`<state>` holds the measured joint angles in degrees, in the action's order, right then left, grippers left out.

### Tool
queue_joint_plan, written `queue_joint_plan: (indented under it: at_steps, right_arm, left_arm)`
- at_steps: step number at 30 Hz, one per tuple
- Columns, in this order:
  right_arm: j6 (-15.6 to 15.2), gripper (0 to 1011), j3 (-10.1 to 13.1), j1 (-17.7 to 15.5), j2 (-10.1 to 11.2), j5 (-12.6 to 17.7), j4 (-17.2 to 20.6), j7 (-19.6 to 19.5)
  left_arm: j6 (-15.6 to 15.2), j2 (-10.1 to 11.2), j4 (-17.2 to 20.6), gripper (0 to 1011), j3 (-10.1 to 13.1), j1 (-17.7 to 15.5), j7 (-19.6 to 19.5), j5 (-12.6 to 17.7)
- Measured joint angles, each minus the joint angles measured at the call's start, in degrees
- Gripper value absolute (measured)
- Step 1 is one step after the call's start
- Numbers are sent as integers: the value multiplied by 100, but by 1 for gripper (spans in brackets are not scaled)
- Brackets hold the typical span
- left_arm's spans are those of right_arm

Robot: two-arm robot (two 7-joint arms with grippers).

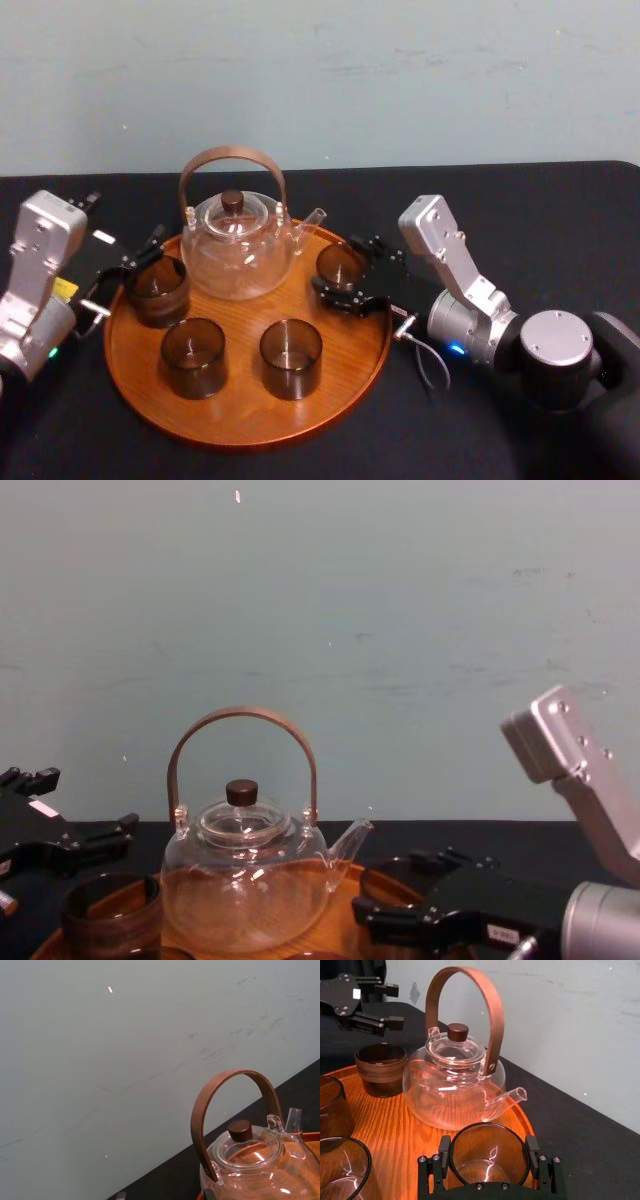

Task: Pick up the glass from the table and place it on the tray.

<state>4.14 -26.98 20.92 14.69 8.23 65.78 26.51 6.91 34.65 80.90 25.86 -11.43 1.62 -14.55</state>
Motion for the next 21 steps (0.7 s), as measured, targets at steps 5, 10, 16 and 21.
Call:
queue_joint_plan:
  at_steps: [5,10,16,21]
  right_arm:
    - [14,918,-45,50,-44,-27,-112,22]
    - [35,918,-69,68,-68,-37,-170,40]
    - [58,918,-72,73,-91,-40,-229,28]
    - [64,918,-70,75,-106,-73,-255,-8]
  left_arm:
    - [0,0,0,1001,0,0,0,0]
    - [0,0,0,1001,0,0,0,0]
    - [0,0,0,1001,0,0,0,0]
    - [0,0,0,1001,0,0,0,0]
